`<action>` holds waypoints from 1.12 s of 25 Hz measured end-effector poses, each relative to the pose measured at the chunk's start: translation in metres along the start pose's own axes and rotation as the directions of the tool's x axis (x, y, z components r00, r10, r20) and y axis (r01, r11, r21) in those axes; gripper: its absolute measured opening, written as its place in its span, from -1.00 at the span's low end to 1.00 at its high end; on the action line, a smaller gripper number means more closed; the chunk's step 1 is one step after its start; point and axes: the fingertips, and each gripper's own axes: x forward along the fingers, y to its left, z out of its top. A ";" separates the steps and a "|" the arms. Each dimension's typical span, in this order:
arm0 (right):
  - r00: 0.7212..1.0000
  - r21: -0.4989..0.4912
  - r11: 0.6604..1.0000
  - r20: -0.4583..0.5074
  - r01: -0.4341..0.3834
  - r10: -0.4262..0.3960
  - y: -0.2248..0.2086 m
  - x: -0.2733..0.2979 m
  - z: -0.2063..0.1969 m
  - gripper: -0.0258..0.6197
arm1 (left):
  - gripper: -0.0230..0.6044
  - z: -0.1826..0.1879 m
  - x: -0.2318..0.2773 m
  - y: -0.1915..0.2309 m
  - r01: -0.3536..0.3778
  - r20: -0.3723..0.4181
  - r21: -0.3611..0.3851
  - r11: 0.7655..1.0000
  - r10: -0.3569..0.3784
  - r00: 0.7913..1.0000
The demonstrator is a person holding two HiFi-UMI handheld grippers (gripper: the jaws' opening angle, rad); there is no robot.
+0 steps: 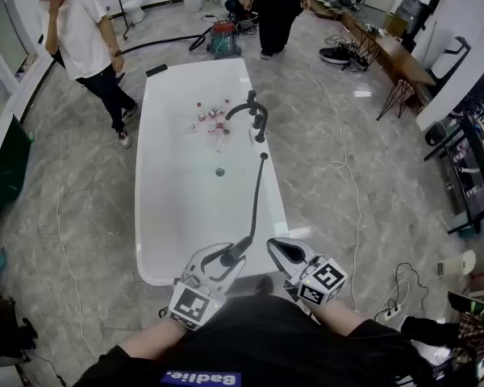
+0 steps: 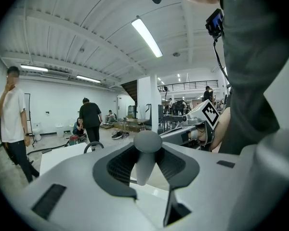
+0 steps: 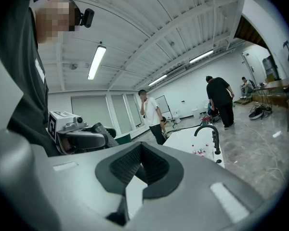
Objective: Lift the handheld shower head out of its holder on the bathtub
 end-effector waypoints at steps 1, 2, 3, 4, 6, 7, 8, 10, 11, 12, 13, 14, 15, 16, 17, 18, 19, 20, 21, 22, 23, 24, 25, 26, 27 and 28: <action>1.000 0.000 1.000 0.000 0.002 -0.002 -0.001 0.000 -0.001 -0.94 | -0.49 0.000 0.001 0.000 0.002 0.001 -0.001 1.000 -0.002 1.000; 1.000 0.001 1.000 0.001 0.003 -0.003 -0.001 -0.001 -0.001 -0.94 | -0.49 0.000 0.002 -0.001 0.005 0.002 -0.001 1.000 -0.005 1.000; 1.000 0.001 1.000 0.001 0.005 -0.005 -0.002 -0.001 -0.002 -0.94 | -0.49 0.000 0.003 -0.002 0.009 0.003 0.000 1.000 -0.009 1.000; 1.000 0.001 1.000 0.001 0.006 -0.006 -0.003 -0.002 -0.001 -0.94 | -0.49 0.001 0.004 -0.003 0.011 0.003 0.001 1.000 -0.011 1.000; 1.000 0.002 1.000 0.001 0.006 -0.006 -0.004 -0.002 0.000 -0.94 | -0.49 0.002 0.006 -0.005 0.015 0.002 0.000 1.000 -0.015 1.000; 1.000 0.002 1.000 0.001 0.005 -0.005 -0.005 -0.002 0.001 -0.94 | -0.49 0.003 0.008 -0.005 0.016 0.001 0.000 1.000 -0.016 1.000; 1.000 0.002 1.000 0.000 0.004 -0.004 -0.006 -0.002 0.001 -0.94 | -0.49 0.003 0.009 -0.005 0.018 0.001 0.002 1.000 -0.018 1.000; 1.000 0.001 1.000 0.000 0.002 -0.002 -0.006 0.000 0.001 -0.94 | -0.49 0.004 0.010 -0.005 0.022 0.004 0.005 1.000 -0.022 1.000; 1.000 0.001 1.000 0.001 0.002 -0.002 -0.006 0.000 0.000 -0.94 | -0.49 0.003 0.009 -0.004 0.023 0.004 0.004 1.000 -0.023 1.000; 1.000 0.000 1.000 0.001 0.003 -0.003 -0.005 0.000 0.000 -0.94 | -0.49 0.003 0.009 -0.004 0.023 0.004 0.003 1.000 -0.023 1.000; 1.000 0.000 1.000 0.001 0.005 -0.005 -0.006 0.000 0.001 -0.94 | -0.49 0.004 0.010 -0.005 0.025 0.005 0.003 1.000 -0.025 1.000; 1.000 -0.001 1.000 0.002 0.007 -0.007 -0.006 0.000 0.002 -0.94 | -0.49 0.005 0.010 -0.005 0.027 0.006 0.005 1.000 -0.027 1.000; 1.000 -0.001 1.000 0.003 0.008 -0.008 -0.007 0.000 0.003 -0.94 | -0.49 0.006 0.011 -0.005 0.028 0.005 0.007 1.000 -0.028 1.000; 1.000 -0.001 1.000 0.004 0.009 -0.009 -0.007 -0.001 0.004 -0.94 | -0.49 0.006 0.012 -0.006 0.028 0.005 0.008 1.000 -0.028 1.000; 1.000 -0.002 1.000 0.006 0.010 -0.010 -0.008 -0.002 0.004 -0.94 | -0.49 0.006 0.012 -0.007 0.028 0.004 0.009 1.000 -0.028 1.000; 1.000 -0.002 1.000 0.007 0.011 -0.011 -0.008 -0.002 0.004 -0.94 | -0.49 0.006 0.012 -0.007 0.028 0.004 0.010 1.000 -0.028 1.000; 1.000 -0.002 1.000 0.007 0.012 -0.012 -0.008 -0.003 0.005 -0.94 | -0.49 0.006 0.013 -0.007 0.029 0.004 0.011 1.000 -0.029 1.000; 1.000 -0.002 1.000 0.007 0.013 -0.013 -0.008 -0.003 0.005 -0.94 | -0.49 0.006 0.013 -0.007 0.029 0.004 0.010 1.000 -0.029 1.000; 1.000 -0.003 1.000 0.006 0.014 -0.014 -0.009 -0.003 0.006 -0.94 | -0.49 0.006 0.014 -0.007 0.030 0.004 0.011 0.999 -0.030 1.000; 1.000 -0.003 1.000 0.007 0.014 -0.014 -0.009 -0.003 0.005 -0.94 | -0.49 0.006 0.014 -0.007 0.031 0.004 0.013 0.999 -0.031 1.000; 1.000 -0.004 1.000 0.008 0.013 -0.013 -0.009 -0.004 0.005 -0.94 | -0.49 0.007 0.014 -0.008 0.033 0.005 0.018 0.999 -0.033 0.999; 1.000 -0.004 1.000 0.009 0.013 -0.013 -0.009 -0.005 0.004 -0.94 | -0.49 0.008 0.014 -0.009 0.036 0.008 0.022 0.999 -0.036 0.999; 1.000 -0.004 1.000 0.011 0.014 -0.014 -0.008 -0.005 0.004 -0.94 | -0.49 0.009 0.014 -0.010 0.038 0.011 0.025 0.999 -0.039 0.999; 1.000 -0.004 1.000 0.011 0.014 -0.014 -0.008 -0.006 0.003 -0.94 | -0.49 0.008 0.014 -0.010 0.038 0.011 0.022 0.999 -0.039 0.999; 1.000 -0.003 1.000 0.011 0.014 -0.014 -0.008 -0.006 0.003 -0.94 | -0.49 0.006 0.014 -0.011 0.037 0.010 0.018 0.999 -0.037 0.999; 1.000 -0.002 1.000 0.010 0.016 -0.016 -0.008 -0.006 0.003 -0.94 | -0.49 0.004 0.014 -0.011 0.036 0.009 0.014 0.999 -0.036 0.999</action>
